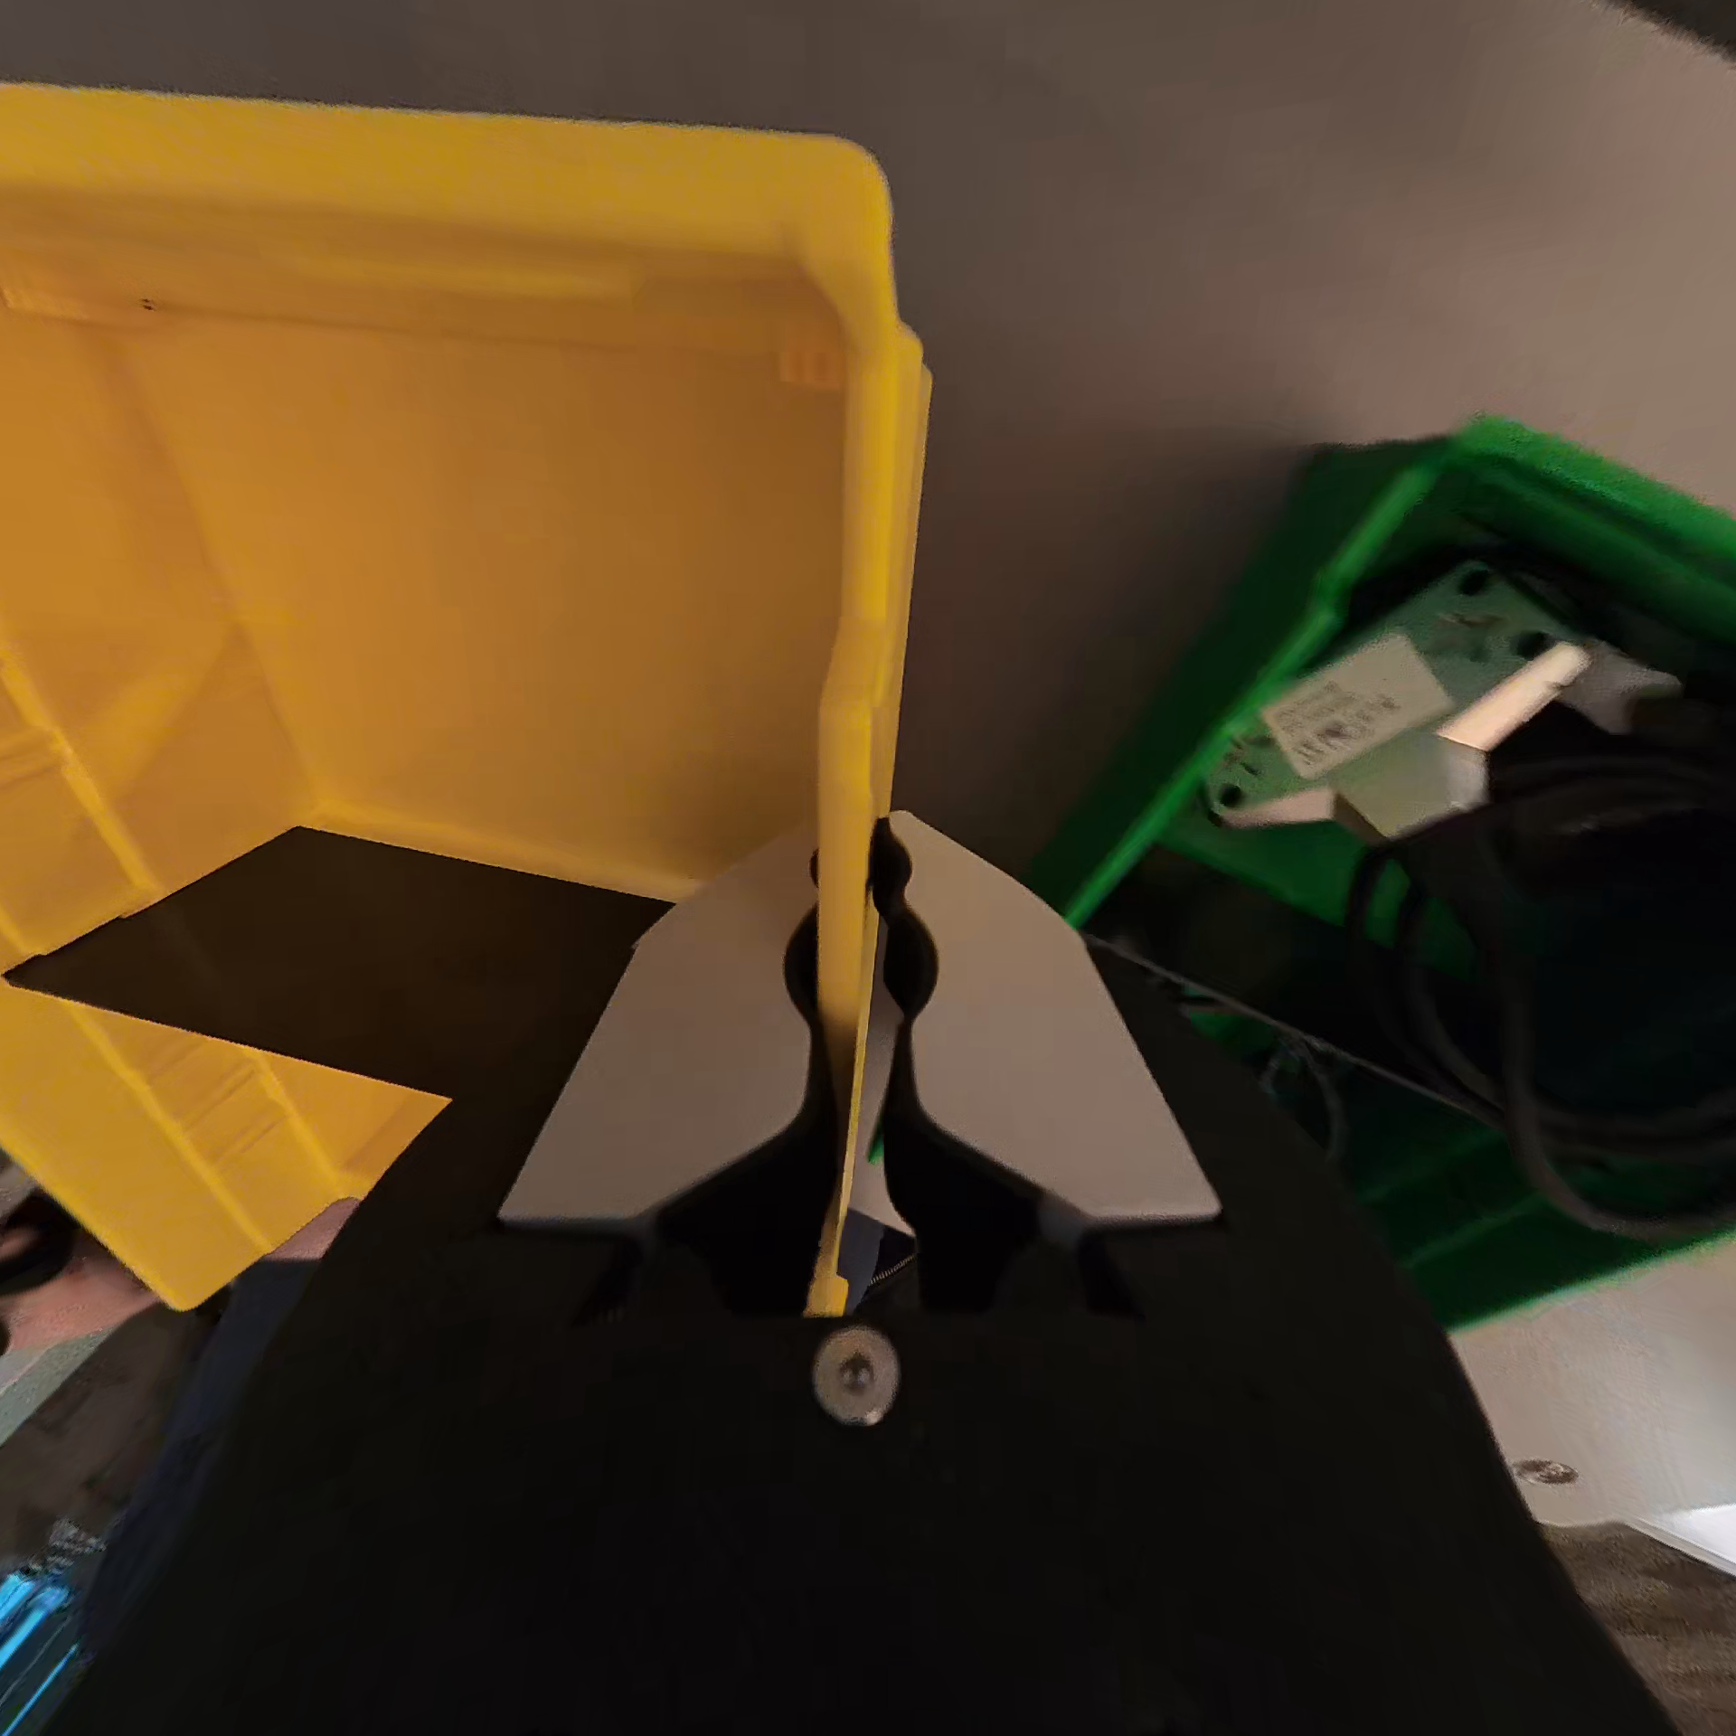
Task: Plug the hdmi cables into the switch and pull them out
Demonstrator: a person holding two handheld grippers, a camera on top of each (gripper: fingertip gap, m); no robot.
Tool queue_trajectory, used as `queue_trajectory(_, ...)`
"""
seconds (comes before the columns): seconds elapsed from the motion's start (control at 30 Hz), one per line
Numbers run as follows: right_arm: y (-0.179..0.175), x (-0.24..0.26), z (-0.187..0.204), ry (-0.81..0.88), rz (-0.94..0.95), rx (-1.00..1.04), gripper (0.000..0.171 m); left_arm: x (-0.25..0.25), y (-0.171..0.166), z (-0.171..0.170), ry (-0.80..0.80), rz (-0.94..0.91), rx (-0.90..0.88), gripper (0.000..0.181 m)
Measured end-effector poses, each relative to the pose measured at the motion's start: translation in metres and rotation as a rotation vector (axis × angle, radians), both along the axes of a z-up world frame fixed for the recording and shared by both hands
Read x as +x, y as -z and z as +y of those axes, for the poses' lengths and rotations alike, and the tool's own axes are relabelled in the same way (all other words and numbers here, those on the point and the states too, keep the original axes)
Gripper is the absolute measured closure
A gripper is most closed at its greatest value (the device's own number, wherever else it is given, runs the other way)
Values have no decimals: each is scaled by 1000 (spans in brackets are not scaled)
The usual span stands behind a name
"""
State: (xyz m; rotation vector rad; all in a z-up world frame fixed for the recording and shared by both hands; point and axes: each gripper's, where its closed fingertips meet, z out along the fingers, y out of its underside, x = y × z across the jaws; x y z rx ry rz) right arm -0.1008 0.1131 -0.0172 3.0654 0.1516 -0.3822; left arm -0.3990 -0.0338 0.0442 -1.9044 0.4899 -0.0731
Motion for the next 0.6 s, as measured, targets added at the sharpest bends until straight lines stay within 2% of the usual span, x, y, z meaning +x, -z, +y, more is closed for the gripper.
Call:
queue_trajectory(0.13, -54, 68, -10, 64, -1, 60, 164, 22, 3, -3, 78, -44, -43, 148)
queue_trajectory(0.2, -76, 117, -23, 121, -27, 86, 165, 50, 13, -6, 188, -112, -117, 146)
queue_trajectory(0.27, -93, 171, -42, 194, -59, 113, 165, 90, 22, -11, 353, -202, -198, 156)
queue_trajectory(0.4, -112, 279, -102, 362, -119, 124, 165, 177, 38, -11, 583, -326, -382, 150)
queue_trajectory(0.6, -108, 401, -212, 598, -188, 65, 165, 277, 83, 25, 640, -123, -588, 136)
